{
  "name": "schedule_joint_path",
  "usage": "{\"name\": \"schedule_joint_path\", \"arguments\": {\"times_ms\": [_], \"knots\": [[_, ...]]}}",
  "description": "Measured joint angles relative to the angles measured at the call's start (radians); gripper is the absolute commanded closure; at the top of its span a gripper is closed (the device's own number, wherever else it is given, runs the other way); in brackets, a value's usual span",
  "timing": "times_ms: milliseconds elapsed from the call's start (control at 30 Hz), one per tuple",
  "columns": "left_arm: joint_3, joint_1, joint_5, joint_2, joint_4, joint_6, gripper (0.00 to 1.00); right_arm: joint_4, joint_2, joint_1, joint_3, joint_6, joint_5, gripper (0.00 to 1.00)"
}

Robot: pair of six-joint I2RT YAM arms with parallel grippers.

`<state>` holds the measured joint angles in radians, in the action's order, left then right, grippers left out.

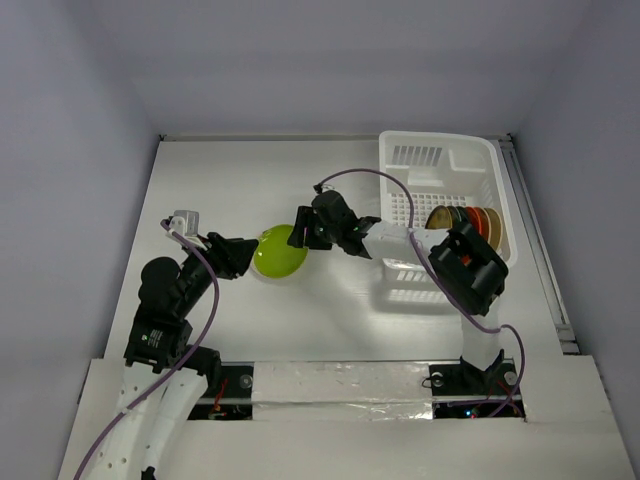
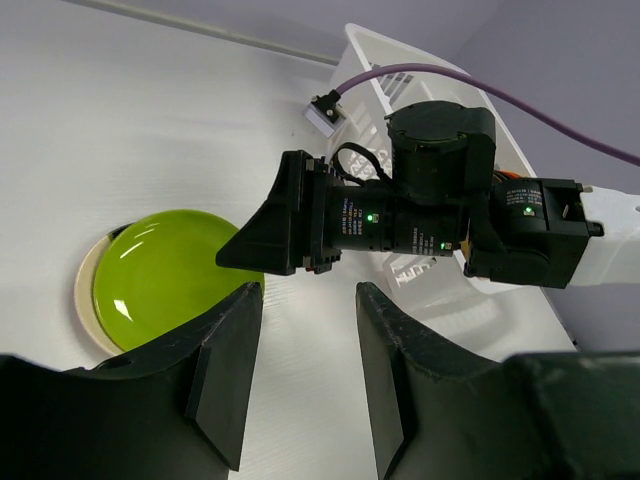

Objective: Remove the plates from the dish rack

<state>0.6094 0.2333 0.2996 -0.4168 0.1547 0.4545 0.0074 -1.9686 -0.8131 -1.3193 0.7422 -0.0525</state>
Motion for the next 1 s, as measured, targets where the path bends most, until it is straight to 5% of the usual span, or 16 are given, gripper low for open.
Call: {"name": "schedule_joint_path", "arguments": {"times_ms": [167,300,433,467,567,767,1000], "knots": [[0.0,0.0,0.0,0.0,0.0,0.0,0.61,-0.029,0.005,-0.001,0.0,-0.018,0.028,0.21],[0.0,0.0,0.002,0.0,0.0,0.0,0.61,-0.111,0.045,-0.006,0.001,-0.053,0.102,0.21],[0.0,0.0,0.003,0.0,0.0,0.0,0.61,-0.192,0.151,-0.015,0.013,-0.089,0.201,0.56],[0.0,0.0,0.003,0.0,0.0,0.0,0.61,-0.204,0.192,-0.016,0.021,-0.098,0.226,0.83],[0.0,0.0,0.003,0.0,0.0,0.0,0.61,-0.24,0.347,-0.02,0.064,-0.135,0.303,1.0],[0.0,0.0,0.003,0.002,0.0,0.0,0.61,-0.402,0.583,0.024,0.055,-0.217,0.512,1.0],[0.0,0.0,0.003,0.002,0.0,0.0,0.61,-0.613,0.655,0.273,0.109,-0.258,0.689,0.68]]}}
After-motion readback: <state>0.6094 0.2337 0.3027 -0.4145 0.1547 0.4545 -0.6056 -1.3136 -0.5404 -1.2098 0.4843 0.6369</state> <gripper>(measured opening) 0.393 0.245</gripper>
